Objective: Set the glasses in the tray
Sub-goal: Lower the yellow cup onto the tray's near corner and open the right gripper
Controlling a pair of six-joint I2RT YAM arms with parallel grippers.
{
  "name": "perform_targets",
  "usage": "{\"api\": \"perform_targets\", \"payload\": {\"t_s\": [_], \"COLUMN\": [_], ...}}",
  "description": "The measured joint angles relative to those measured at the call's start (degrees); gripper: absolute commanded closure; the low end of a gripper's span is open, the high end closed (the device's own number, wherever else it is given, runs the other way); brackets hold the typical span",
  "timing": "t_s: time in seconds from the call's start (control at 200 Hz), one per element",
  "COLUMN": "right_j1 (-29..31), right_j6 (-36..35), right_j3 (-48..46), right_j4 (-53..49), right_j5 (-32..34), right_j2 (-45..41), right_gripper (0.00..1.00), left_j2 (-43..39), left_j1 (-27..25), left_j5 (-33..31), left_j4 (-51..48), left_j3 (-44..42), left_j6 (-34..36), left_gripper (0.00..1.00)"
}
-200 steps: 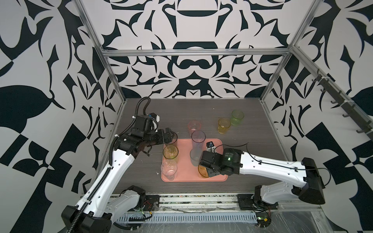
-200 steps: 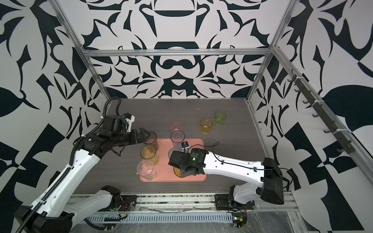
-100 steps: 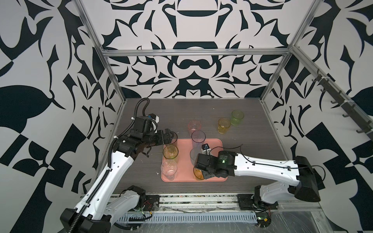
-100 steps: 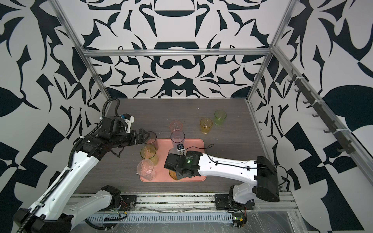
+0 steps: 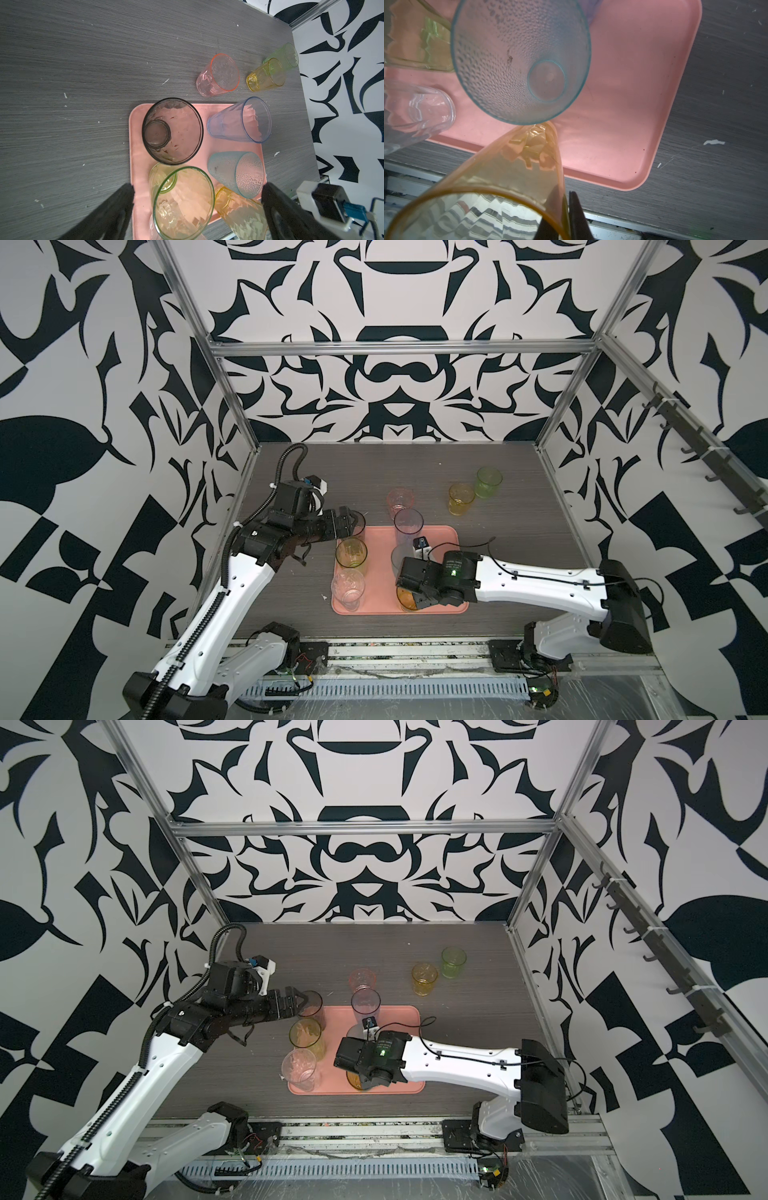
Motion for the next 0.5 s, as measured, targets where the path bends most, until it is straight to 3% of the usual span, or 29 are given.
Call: {"api": "perform_targets", "payload": {"t_s": [0.5], "right_j1": [0.00], "right_j6": [0.02], "right_j3": [0.83], "right_j4": [0.46], "right_j5": [-0.02], "right_j2": [0.20], "right_gripper": [0.69], "left_j2": [-0.79], "left_j1": [0.00], "left_j5": [-0.68], "left_j4": [-0.22], "left_j3": [-0.11], "left_j6": [0.00], "left_gripper": [0.01]}}
